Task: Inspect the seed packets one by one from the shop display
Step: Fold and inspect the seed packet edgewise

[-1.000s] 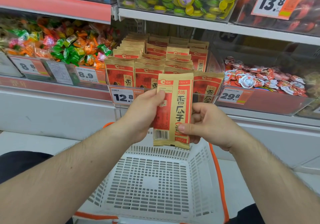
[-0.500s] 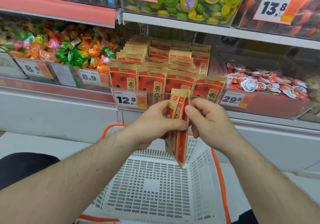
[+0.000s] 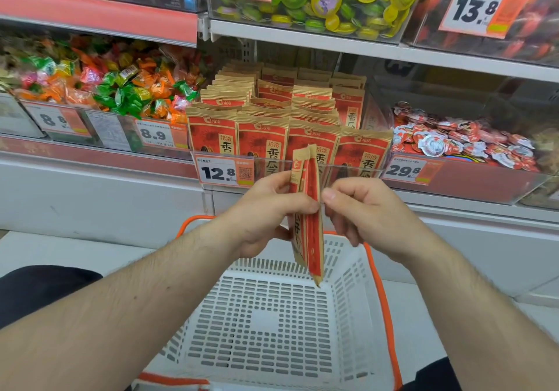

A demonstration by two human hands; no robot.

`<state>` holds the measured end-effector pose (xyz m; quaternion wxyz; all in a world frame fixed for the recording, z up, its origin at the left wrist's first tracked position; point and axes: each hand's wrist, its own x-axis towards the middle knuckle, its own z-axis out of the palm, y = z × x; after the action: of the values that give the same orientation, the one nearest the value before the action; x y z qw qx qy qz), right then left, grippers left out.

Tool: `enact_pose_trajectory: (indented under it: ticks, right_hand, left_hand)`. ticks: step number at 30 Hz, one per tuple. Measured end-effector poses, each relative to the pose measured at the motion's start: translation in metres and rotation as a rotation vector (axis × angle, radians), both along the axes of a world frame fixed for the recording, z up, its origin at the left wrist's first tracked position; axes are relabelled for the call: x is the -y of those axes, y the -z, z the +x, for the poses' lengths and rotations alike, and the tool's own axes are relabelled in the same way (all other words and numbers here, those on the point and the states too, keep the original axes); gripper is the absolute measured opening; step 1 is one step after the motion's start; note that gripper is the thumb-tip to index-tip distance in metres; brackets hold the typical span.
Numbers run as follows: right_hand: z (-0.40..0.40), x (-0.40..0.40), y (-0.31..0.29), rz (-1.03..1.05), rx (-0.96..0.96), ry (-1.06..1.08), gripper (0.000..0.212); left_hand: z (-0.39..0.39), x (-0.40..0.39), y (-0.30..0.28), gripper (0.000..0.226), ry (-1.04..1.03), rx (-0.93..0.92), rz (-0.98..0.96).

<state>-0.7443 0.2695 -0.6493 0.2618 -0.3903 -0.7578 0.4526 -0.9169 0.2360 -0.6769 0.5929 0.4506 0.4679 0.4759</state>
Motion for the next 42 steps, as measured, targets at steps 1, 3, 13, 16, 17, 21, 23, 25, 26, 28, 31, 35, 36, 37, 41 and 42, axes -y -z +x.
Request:
enact_pose_trajectory:
  ticks: [1, 3, 13, 16, 17, 21, 23, 25, 26, 28, 31, 35, 36, 37, 41, 42]
  right_hand:
    - [0.004, -0.001, -0.002, -0.001, 0.081, -0.051, 0.035]
    - [0.008, -0.001, -0.004, 0.034, 0.246, -0.148, 0.035]
    - [0.007, -0.002, -0.001, -0.030, 0.328, -0.183, 0.027]
    - [0.008, -0.002, 0.002, -0.050, 0.250, -0.205, 0.018]
    - [0.008, -0.003, 0.004, -0.061, 0.196, -0.180, 0.018]
    - [0.011, -0.012, 0.014, -0.144, 0.045, -0.057, 0.051]
    - [0.007, -0.011, 0.018, -0.223, -0.063, -0.053, 0.060]
    - [0.002, -0.008, 0.019, -0.258, -0.167, 0.029, 0.064]
    - [0.002, -0.008, 0.019, -0.248, -0.198, 0.086, 0.063]
    - [0.005, -0.011, 0.017, -0.225, -0.244, 0.178, 0.050]
    - [0.011, -0.013, 0.008, -0.222, -0.338, 0.239, 0.022]
    - [0.014, -0.022, -0.017, -0.153, -0.480, 0.317, 0.015]
    - [0.015, -0.026, -0.025, -0.128, -0.499, 0.333, 0.016]
    - [0.017, -0.031, -0.032, -0.096, -0.509, 0.347, 0.016]
    - [0.024, -0.050, -0.055, 0.102, -0.495, 0.427, 0.020]
    - [0.026, -0.056, -0.060, 0.163, -0.473, 0.450, 0.021]
  left_hand:
    - [-0.001, 0.000, -0.001, 0.035, -0.032, 0.016, -0.003]
    - [-0.002, 0.000, -0.003, 0.034, -0.078, 0.037, -0.016]
    - [-0.004, -0.001, -0.003, 0.018, -0.112, 0.112, -0.022]
    - [-0.004, 0.001, -0.004, 0.020, -0.093, 0.149, -0.007]
    - [-0.004, 0.002, -0.005, 0.026, -0.075, 0.166, 0.003]
    - [-0.003, 0.004, -0.003, 0.045, 0.006, 0.278, 0.032]
    - [-0.001, 0.004, -0.001, 0.036, 0.027, 0.301, 0.066]
    - [0.001, 0.003, -0.001, 0.027, -0.010, 0.282, 0.086]
    - [0.003, 0.002, -0.002, 0.027, -0.049, 0.248, 0.094]
    - [0.006, 0.000, -0.007, 0.027, -0.139, 0.128, 0.135]
    - [0.009, -0.006, -0.019, 0.037, -0.254, -0.063, 0.181]
    - [0.016, -0.023, -0.047, 0.030, -0.262, -0.281, 0.335]
    - [0.018, -0.030, -0.056, 0.024, -0.267, -0.326, 0.361]
    - [0.020, -0.037, -0.064, 0.020, -0.270, -0.376, 0.388]
    - [0.028, -0.072, -0.086, 0.036, -0.329, -0.631, 0.498]
    - [0.030, -0.080, -0.089, 0.043, -0.339, -0.690, 0.507]
